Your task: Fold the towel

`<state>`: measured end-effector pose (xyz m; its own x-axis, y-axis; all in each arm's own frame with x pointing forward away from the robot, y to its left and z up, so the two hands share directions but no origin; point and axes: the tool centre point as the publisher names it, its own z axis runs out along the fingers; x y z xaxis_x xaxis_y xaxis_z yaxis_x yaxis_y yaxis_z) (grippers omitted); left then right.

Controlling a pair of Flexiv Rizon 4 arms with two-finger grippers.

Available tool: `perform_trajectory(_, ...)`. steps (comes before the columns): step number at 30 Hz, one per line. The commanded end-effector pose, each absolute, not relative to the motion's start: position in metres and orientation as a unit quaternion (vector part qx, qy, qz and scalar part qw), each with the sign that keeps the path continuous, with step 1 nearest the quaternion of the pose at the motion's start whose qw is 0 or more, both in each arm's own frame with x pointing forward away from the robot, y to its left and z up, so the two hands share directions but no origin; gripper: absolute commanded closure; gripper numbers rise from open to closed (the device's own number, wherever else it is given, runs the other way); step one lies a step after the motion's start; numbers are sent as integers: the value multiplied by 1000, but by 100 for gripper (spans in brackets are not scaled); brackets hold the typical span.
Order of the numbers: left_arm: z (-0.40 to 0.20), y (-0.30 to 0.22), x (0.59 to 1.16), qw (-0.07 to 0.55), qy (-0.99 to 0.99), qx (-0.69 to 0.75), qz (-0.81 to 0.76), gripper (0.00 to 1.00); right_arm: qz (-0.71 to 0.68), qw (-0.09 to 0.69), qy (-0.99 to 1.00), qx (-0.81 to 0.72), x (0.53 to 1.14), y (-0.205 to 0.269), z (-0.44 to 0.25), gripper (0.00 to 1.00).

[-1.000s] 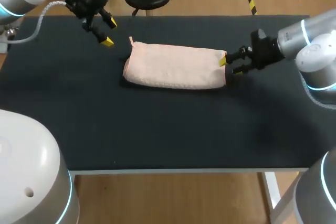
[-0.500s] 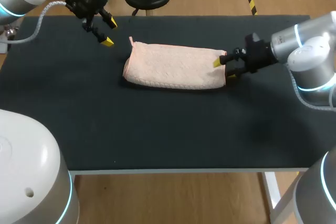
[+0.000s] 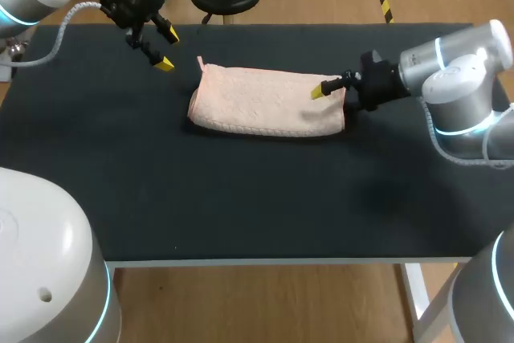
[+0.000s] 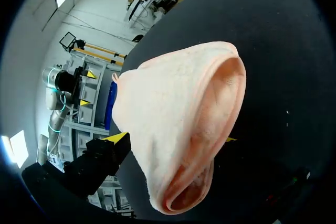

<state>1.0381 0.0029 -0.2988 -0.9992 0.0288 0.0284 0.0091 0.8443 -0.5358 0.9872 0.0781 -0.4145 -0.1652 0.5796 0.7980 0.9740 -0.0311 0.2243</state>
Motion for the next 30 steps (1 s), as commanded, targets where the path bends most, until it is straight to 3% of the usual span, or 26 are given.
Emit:
perform_trajectory(1,-300,3,1038,17,-960,-11,280,0,-397,235,-649,-604,990,86,-422,36)
perform_trajectory(2,-300,3,1038,17,-960,-11,280,0,-397,232,-649,-606,991,86,-420,72)
perform_trajectory(3,-300,3,1038,17,-960,-11,280,0,-396,228,-650,-607,991,85,-419,100)
perform_trajectory(16,-300,3,1038,17,-960,-11,280,0,-350,157,-667,-639,999,109,-390,100)
perform_trajectory(30,-300,3,1038,17,-960,-11,280,0,-357,148,-676,-627,1036,246,-375,100)
